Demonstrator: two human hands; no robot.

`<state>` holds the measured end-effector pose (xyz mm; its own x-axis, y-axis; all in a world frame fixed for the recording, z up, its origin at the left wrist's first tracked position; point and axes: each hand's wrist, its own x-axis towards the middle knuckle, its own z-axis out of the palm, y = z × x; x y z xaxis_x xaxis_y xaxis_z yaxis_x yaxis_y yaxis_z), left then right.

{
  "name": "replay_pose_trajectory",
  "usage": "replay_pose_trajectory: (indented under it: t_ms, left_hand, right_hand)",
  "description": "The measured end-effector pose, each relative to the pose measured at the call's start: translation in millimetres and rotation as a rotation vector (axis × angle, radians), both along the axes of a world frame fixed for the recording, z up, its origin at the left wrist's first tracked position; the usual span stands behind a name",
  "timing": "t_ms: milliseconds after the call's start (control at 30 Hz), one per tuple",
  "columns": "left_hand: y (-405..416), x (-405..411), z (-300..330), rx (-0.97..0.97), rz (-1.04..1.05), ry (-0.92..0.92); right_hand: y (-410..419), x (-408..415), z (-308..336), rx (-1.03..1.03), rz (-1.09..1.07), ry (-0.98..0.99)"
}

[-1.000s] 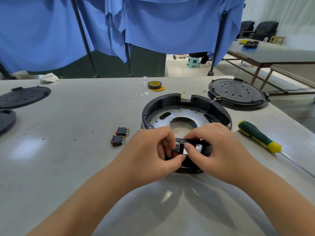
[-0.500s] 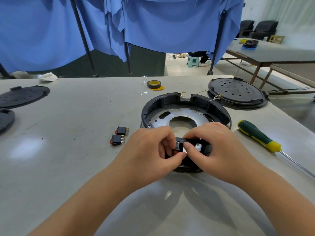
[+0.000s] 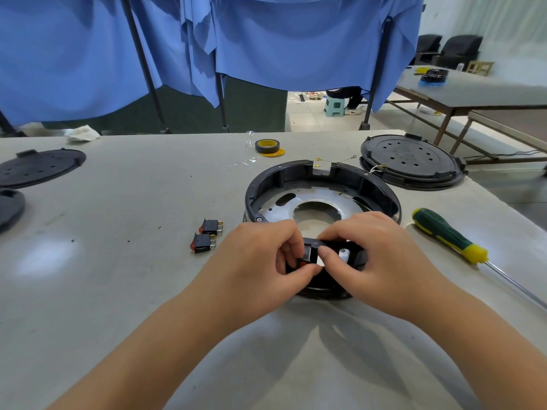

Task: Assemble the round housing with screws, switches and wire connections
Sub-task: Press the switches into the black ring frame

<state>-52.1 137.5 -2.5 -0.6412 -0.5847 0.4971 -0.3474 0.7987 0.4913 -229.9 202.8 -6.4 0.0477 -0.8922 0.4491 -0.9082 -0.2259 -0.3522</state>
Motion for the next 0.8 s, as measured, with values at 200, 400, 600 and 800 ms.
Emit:
replay_pose_trajectory:
  t_ms: [200,400,600,800]
  left_hand:
    - [-0.2,0.5,-1.3,-0.047,0.031,-0.049]
    - [-1.3,-1.8,-3.9,-0.101,0.048,0.011]
    - [-15.8,2.9,-3.7,-0.253,0.086,-0.058]
    - [-25.4,3.7,-12.5,-0.147,0.021,-0.091]
  right_hand:
    - [-0.3,0.4,-0.2,-0.007,0.001,-0.003]
    - [-0.5,0.6,-0.3,-0.004,-0.001,-0.002]
    - [0.8,0.4,0.4,0.001,0.005,-0.004]
    - [-0.4,0.6,0.0,-0.009,0.013,0.006]
